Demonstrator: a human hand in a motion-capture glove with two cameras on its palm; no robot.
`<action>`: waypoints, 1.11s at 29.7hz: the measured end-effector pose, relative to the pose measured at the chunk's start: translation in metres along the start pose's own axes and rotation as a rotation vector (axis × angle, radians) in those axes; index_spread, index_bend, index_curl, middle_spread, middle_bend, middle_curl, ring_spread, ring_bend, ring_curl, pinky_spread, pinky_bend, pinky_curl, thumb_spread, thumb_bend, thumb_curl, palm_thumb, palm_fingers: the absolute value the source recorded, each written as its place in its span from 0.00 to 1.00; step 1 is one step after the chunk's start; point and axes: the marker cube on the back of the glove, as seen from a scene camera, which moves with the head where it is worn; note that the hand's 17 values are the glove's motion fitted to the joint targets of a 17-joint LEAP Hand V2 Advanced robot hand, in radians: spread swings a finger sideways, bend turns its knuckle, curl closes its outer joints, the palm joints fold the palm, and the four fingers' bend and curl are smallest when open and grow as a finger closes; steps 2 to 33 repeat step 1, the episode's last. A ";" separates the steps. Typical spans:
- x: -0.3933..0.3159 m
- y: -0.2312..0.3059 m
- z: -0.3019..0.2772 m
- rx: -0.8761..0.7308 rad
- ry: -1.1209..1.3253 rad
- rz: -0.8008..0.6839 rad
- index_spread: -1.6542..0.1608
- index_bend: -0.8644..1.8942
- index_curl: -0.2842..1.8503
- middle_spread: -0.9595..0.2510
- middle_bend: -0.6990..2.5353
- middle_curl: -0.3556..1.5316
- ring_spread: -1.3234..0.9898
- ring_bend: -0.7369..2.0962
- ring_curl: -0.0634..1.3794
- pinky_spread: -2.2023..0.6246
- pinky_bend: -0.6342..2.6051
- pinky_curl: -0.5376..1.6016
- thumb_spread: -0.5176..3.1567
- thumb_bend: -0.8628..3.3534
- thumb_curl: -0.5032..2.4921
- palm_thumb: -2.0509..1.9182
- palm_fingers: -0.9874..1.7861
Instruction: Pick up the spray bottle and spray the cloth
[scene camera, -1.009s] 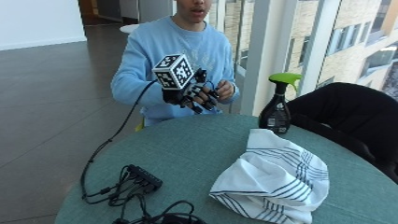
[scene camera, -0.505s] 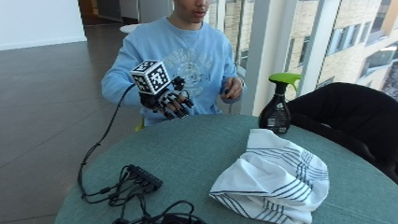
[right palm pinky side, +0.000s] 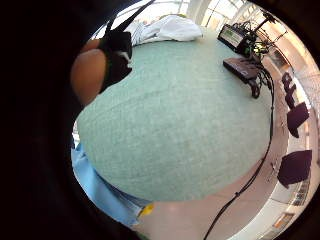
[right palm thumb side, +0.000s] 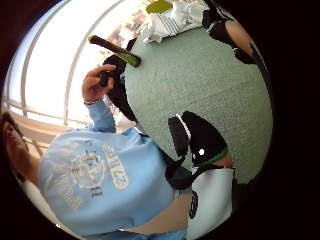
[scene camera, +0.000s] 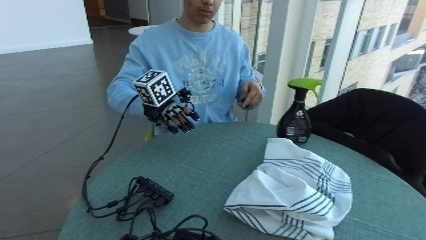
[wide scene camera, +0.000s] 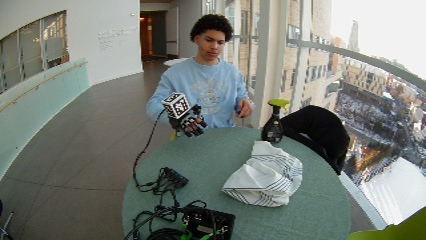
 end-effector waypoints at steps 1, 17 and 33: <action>0.000 0.000 0.000 0.000 -0.001 0.001 0.73 0.36 0.26 0.71 0.30 0.42 0.56 0.33 0.28 0.84 0.26 0.42 0.44 0.20 0.28 0.70 0.63; 0.000 0.000 0.000 0.000 -0.001 0.001 0.73 0.36 0.26 0.71 0.30 0.42 0.56 0.33 0.28 0.84 0.26 0.42 0.44 0.20 0.28 0.70 0.63; 0.000 0.000 0.000 0.000 -0.001 0.001 0.73 0.36 0.26 0.71 0.30 0.42 0.56 0.33 0.28 0.84 0.26 0.42 0.44 0.20 0.28 0.70 0.63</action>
